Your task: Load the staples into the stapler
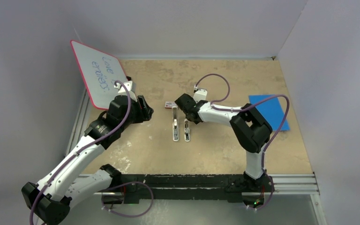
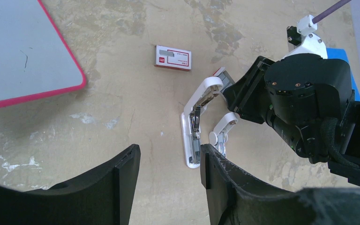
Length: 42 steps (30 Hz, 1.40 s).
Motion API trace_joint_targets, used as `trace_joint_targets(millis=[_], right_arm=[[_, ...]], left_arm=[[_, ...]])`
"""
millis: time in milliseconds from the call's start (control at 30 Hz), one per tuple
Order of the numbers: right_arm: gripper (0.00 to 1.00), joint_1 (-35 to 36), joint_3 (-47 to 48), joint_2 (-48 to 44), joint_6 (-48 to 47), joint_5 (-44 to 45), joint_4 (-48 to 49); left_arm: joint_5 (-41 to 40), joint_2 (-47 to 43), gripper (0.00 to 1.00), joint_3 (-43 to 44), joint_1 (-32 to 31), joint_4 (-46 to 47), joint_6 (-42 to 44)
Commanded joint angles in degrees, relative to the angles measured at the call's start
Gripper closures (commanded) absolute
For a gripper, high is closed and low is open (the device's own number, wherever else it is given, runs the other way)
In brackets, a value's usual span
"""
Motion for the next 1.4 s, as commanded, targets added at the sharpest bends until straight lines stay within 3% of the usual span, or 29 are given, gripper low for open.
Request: trace_joint_targets(millis=[0,467,667,800,933,1067,1367], right_arm=[[0.65,-0.41,1.71,-0.24,0.64,1.04,-1.21],[0.79,-0.55,0.76,-1.27,1.24,0.72,-0.56],[0.8,-0.53,1.11,-2.62,1.21,1.82,-0.88],[0.8,-0.57,0.86,-3.39,0.57,1.67,-0.33],[0.7,-0.58,0.6,-3.19,1.01,1.34,-0.81],[0.66,-0.55,-0.17,-3.37,1.61,0.98,-0.81],[0.7,-0.52,-0.69,-2.39,1.78,-0.1,-0.09]], left_arm=[[0.22,-0.09,0.5,0.31,0.39,1.63,0.04],[0.22,-0.18,0.5,0.24,0.35,1.58,0.06],[0.21,-0.18,0.5,0.21,0.42,1.59,0.08],[0.22,-0.18,0.5,0.2,0.36,1.5,0.07],[0.22,-0.27,0.5,0.19,0.35,1.46,0.08],[0.22,-0.27,0.5,0.23,0.4,1.47,-0.01],[0.31,-0.27,0.5,0.18,0.36,1.46,-0.01]])
